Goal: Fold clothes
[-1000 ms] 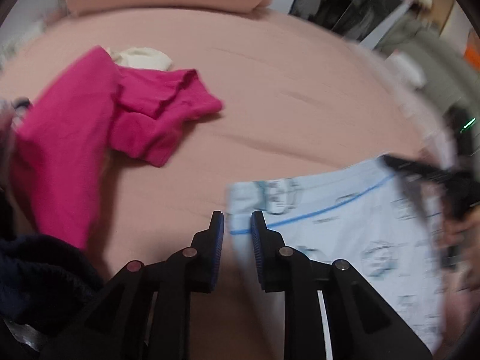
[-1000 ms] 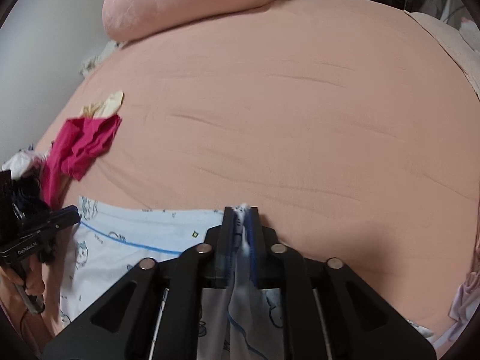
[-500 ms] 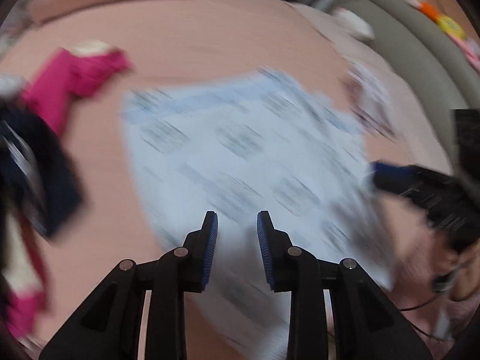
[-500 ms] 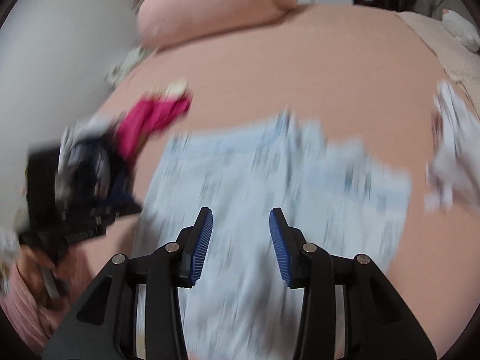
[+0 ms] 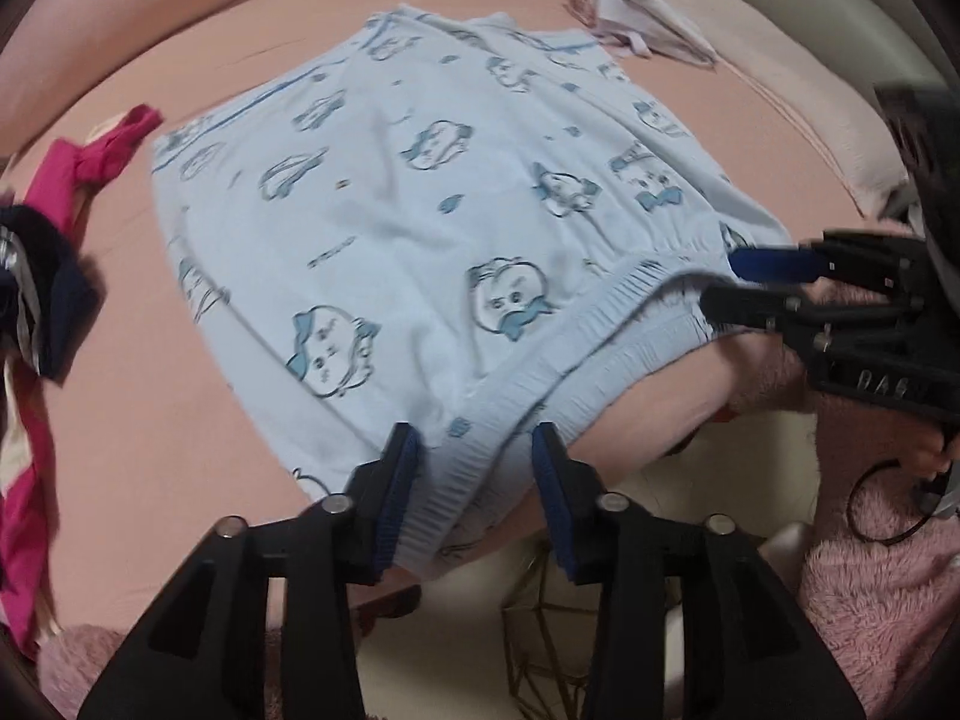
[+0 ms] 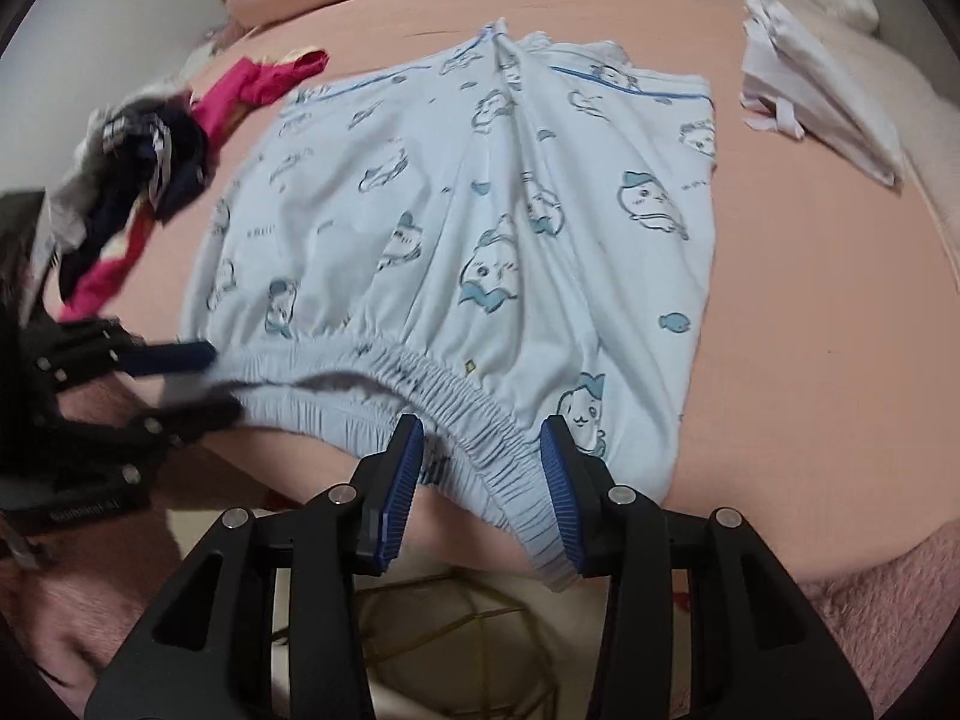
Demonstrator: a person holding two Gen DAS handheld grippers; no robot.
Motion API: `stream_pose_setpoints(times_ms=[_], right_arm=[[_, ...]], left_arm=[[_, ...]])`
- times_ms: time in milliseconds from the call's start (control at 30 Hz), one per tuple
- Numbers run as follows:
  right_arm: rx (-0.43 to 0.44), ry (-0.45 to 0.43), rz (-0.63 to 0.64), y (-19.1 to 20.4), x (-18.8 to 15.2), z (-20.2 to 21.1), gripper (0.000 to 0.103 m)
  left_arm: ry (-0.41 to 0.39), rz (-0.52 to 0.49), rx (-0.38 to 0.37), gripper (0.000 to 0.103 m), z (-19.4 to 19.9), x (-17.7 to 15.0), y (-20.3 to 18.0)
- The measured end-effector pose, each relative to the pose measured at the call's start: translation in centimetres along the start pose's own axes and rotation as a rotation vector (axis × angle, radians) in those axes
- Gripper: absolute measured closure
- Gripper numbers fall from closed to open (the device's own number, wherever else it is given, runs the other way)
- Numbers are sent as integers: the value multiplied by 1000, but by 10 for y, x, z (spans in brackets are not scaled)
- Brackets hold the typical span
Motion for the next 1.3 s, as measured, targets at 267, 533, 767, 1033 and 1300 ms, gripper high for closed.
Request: stream_pose_setpoints(times_ms=[267,533,767,1033,1300], right_arm=[[100,-69,-49,-8,3,18,61],[5,47,-100,-28,-6,-4,61],[61,-37,-128,-36,-5,21,60],[-7,46,-81,-39,-12,4,61],[52,20,-303,-84,-37,23,49]], left_arm=[[-78,38,58,98,34,-5,15],[80,98,75,95,16,-34,34],[-45,333,-151,80,53,-21,64],[92,223,21,81,14,-38,48],[97,496,-137,60,22,-47,74]])
Point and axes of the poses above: each gripper's, at about its wrist camera, not at the fingertips, and z roughly against the way its jaws point, y to its left, x to its top, the point moved 8 cm from there along -z, roughly the way its jaws point, and after that the axes turned 8 degrees about z, right-handed, at the moved point
